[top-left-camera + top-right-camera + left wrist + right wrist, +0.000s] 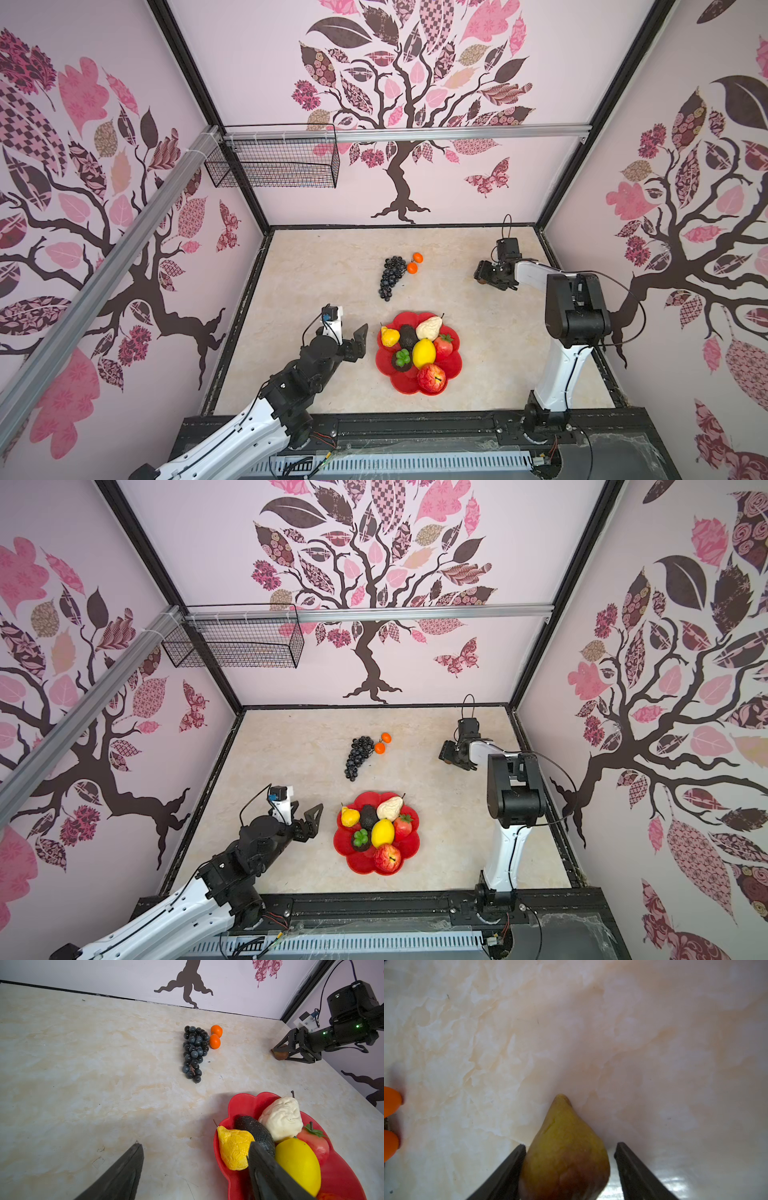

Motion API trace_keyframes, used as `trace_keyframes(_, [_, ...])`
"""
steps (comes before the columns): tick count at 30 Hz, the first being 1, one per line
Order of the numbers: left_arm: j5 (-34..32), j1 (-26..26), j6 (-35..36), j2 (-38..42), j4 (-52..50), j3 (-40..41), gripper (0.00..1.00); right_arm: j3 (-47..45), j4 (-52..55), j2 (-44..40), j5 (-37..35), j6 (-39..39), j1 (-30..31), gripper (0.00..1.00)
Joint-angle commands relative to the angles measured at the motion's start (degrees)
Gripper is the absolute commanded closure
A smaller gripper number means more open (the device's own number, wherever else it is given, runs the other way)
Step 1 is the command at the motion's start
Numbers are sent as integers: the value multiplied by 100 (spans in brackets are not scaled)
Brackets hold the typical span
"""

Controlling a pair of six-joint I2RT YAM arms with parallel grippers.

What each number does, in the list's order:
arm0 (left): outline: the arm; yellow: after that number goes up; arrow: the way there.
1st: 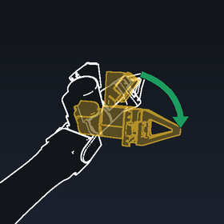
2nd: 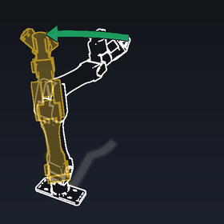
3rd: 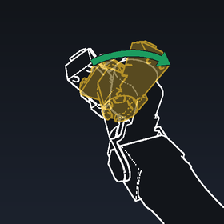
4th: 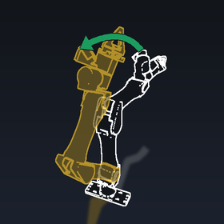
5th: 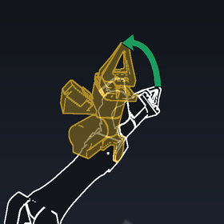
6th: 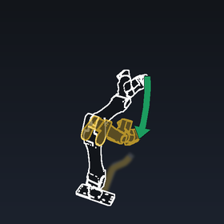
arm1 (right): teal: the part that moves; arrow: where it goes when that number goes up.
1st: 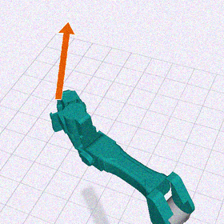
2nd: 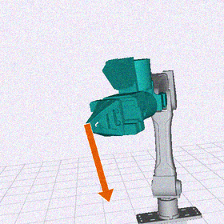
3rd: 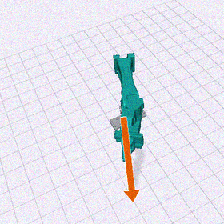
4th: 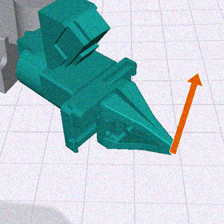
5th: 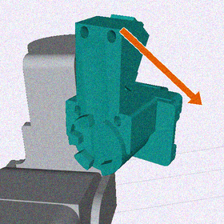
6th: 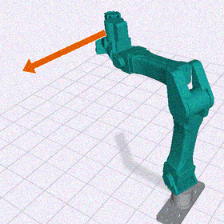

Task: Arrange fruit in a fruit bowl
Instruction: Pick up the fruit from the top-right of the table.

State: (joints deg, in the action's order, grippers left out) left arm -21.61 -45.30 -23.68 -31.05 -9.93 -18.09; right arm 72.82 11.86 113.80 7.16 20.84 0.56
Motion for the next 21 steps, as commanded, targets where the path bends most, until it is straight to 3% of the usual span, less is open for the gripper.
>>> trace_keyframes(1, [-27, 34, 66, -32, 109, 95, 18, 224, 166, 204, 96, -10, -38, 35])
trace_keyframes(8, [-19, 47, 65, -146, 174, 84, 18, -16, -58, -88, 105, 6, -38, 43])
trace_keyframes(21, [230, 123, 74, -494, 459, 95, 16, -888, -566, -1361, 961, 224, 157, 44])
